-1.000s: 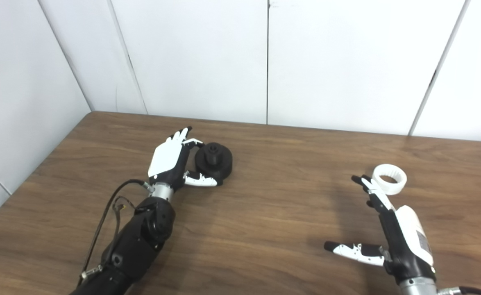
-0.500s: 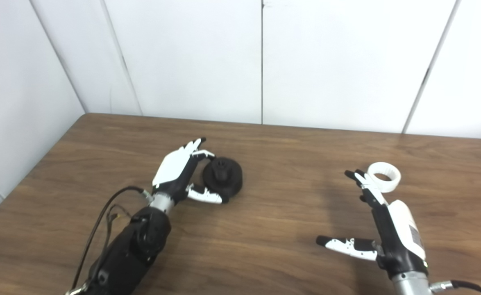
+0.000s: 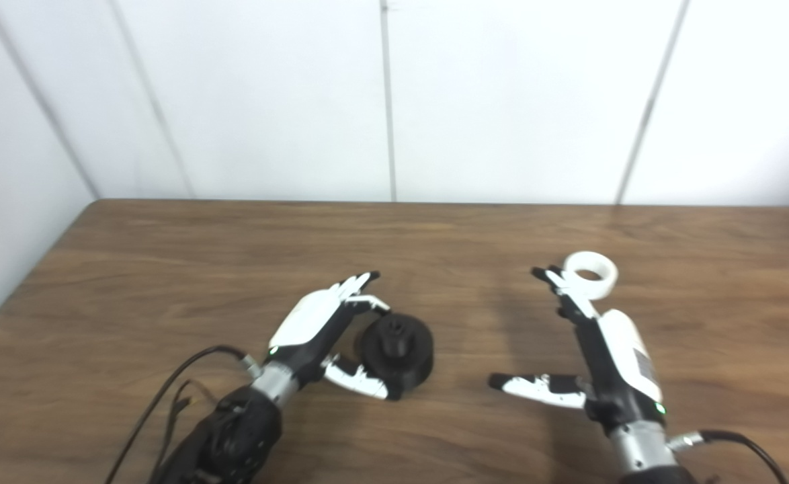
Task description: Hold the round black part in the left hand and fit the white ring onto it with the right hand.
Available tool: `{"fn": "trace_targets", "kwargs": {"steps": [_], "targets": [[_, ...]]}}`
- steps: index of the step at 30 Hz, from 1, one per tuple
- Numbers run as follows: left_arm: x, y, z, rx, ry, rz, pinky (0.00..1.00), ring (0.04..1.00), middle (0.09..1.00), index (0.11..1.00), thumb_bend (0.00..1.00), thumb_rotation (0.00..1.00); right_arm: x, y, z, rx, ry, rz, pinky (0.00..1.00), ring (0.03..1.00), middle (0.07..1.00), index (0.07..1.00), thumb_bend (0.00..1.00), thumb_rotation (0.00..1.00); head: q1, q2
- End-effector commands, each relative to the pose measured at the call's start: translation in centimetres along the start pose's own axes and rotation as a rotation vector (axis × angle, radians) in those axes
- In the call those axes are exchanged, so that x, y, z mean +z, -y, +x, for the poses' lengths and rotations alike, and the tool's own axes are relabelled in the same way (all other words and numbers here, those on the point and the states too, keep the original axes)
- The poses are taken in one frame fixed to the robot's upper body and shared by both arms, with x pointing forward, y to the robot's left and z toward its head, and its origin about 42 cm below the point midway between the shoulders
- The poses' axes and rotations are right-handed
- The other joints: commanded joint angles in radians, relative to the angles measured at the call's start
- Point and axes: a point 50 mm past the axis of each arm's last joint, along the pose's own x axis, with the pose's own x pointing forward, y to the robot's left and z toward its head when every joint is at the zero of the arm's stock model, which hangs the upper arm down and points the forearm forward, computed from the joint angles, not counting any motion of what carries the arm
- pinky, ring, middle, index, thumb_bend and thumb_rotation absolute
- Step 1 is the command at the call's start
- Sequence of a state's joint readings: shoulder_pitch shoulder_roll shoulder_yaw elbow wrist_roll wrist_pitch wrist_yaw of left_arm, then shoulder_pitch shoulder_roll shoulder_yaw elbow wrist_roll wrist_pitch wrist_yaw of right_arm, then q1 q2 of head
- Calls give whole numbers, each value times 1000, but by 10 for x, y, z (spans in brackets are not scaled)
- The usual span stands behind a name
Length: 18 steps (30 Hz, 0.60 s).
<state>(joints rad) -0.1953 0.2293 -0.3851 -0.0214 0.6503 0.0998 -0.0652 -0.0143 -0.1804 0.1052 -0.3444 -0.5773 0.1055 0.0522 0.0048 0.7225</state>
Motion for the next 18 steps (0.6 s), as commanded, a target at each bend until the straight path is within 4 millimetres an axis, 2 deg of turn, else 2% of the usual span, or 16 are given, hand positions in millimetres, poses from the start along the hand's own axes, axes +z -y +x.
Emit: {"fn": "trace_targets", "kwargs": {"steps": [1,7,12,18], "targets": [[20,-7,0,8,89,-12,1000,1000,1000,596,1000,359,18,9,9,-55,64,-1,800,902,953,901,869,295,-13,3],[36,3,-10,-26,150,-30,1000,1000,1000,597,1000,356,26,3,11,-60,53,-20,782,895,952,906,873,324,-123,8],[36,6,-11,-47,152,-29,1000,1000,1000,602,999,354,31,1,11,-69,49,-26,776,888,950,904,878,326,-147,8],[31,3,-10,-53,148,-13,1000,1000,1000,608,990,336,26,19,14,-220,58,-46,762,874,929,888,824,292,-186,9]]}}
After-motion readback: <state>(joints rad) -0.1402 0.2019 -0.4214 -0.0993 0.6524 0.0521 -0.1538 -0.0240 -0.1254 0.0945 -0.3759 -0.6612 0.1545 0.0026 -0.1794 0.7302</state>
